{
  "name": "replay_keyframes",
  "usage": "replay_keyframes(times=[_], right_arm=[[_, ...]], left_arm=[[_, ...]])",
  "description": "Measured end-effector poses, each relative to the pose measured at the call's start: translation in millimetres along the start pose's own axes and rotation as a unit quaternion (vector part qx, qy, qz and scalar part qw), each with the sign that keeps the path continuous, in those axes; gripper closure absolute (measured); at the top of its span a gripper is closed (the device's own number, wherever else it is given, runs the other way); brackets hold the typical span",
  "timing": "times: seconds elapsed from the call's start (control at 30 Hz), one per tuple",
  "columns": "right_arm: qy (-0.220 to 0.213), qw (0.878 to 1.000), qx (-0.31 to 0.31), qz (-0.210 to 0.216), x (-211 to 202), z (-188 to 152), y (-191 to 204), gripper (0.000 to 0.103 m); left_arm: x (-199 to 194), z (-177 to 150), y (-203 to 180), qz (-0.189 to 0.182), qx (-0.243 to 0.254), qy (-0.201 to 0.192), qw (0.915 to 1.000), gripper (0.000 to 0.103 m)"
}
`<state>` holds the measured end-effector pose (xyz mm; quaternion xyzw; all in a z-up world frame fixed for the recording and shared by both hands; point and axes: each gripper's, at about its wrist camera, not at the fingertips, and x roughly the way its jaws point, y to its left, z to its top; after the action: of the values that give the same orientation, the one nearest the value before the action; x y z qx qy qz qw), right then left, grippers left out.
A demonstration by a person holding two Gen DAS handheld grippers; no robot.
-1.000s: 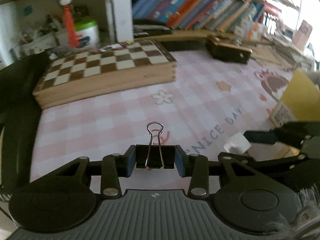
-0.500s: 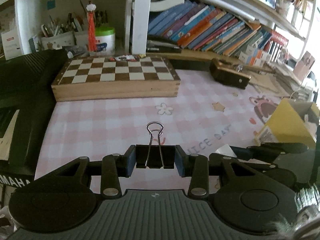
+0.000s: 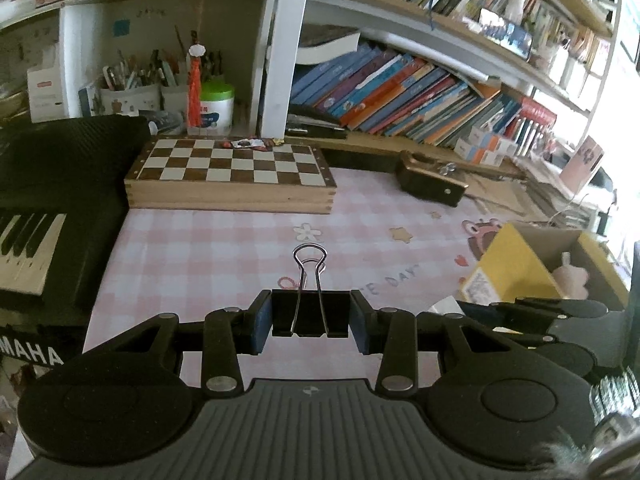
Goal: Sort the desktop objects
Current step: 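Carry the binder clip and charger plug with both grippers toward the yellow box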
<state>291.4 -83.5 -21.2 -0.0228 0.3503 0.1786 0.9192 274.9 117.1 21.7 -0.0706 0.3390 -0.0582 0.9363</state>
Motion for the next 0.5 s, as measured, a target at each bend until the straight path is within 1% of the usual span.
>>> replay_keyframes(times=[0.17, 0.4, 0.5], right_arm=[[-0.001, 1.000, -0.012, 0.008, -27, -10, 5, 0.078], [-0.004, 1.000, -0.005, 0.012, -57, -22, 10, 0.078], [-0.003, 1.000, -0.004, 0.014, -67, -27, 13, 0.078]], left_arm=[[-27, -11, -5, -0.008, -0.006, -0.008, 0.9999, 0.066], [-60, -27, -9, -0.010, -0.016, -0.021, 0.9996, 0.066], [-72, -33, -10, -0.017, -0.016, -0.025, 0.9994, 0.066]])
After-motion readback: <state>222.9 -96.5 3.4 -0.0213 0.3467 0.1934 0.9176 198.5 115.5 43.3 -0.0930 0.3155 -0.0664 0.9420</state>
